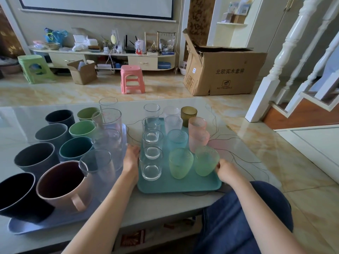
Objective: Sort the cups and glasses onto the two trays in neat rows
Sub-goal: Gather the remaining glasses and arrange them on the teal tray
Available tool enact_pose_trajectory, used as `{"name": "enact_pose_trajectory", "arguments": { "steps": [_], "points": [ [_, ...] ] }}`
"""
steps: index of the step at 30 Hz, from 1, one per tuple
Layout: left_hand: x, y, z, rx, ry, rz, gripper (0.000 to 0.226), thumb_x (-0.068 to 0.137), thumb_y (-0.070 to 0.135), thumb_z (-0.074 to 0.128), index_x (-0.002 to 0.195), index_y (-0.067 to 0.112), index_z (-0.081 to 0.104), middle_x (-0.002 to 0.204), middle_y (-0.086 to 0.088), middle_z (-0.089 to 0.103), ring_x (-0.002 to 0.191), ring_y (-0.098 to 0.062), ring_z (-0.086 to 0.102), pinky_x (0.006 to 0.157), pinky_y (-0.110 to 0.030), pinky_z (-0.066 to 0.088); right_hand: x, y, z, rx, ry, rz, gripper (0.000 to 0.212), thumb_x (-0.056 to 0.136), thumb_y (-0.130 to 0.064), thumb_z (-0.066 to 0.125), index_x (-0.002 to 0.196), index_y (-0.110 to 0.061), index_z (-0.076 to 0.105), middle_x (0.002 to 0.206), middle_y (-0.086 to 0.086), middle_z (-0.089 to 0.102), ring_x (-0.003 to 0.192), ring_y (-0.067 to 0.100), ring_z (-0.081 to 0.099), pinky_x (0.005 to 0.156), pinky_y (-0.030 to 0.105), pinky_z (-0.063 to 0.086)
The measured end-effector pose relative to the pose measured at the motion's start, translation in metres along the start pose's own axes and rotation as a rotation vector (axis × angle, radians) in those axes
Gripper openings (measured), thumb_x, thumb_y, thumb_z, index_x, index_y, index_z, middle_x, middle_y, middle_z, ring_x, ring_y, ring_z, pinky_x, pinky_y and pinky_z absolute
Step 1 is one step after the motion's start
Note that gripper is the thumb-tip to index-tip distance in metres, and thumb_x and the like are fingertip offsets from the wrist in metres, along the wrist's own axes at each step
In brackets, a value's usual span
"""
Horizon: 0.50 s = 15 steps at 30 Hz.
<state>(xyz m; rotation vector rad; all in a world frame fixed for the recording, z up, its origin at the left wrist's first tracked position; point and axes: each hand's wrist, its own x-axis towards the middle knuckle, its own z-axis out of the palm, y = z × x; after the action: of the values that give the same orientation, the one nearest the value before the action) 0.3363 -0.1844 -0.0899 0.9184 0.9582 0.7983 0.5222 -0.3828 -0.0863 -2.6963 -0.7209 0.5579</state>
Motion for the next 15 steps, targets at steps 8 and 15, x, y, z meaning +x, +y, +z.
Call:
{"name": "enact_pose_trajectory", "arguments": {
  "steps": [8, 15],
  "points": [
    [0.011, -0.009, 0.0, -0.042, -0.102, -0.047, 0.057, 0.103, 0.037, 0.016, 0.141, -0.002, 0.034, 0.149, -0.011, 0.037, 0.138, -0.021, 0.034, 0.118, -0.033, 0.022, 0.014, 0.0, -0.005, -0.037, -0.005, 0.047, 0.025, 0.09, 0.0, 0.04, 0.113, -0.003, 0.049, 0.071, 0.004, 0.046, 0.071, 0.029, 0.061, 0.053, 0.033, 0.05],
    [0.019, -0.006, 0.013, -0.106, -0.164, -0.067, 0.058, 0.102, 0.037, 0.015, 0.142, -0.002, 0.033, 0.149, -0.012, 0.036, 0.138, -0.022, 0.034, 0.117, -0.036, 0.023, 0.028, 0.003, -0.013, -0.088, -0.062, 0.088, 0.029, 0.087, 0.009, 0.043, 0.113, 0.001, 0.053, 0.07, 0.01, 0.051, 0.083, 0.034, 0.067, 0.066, 0.04, 0.058]
  ]
}}
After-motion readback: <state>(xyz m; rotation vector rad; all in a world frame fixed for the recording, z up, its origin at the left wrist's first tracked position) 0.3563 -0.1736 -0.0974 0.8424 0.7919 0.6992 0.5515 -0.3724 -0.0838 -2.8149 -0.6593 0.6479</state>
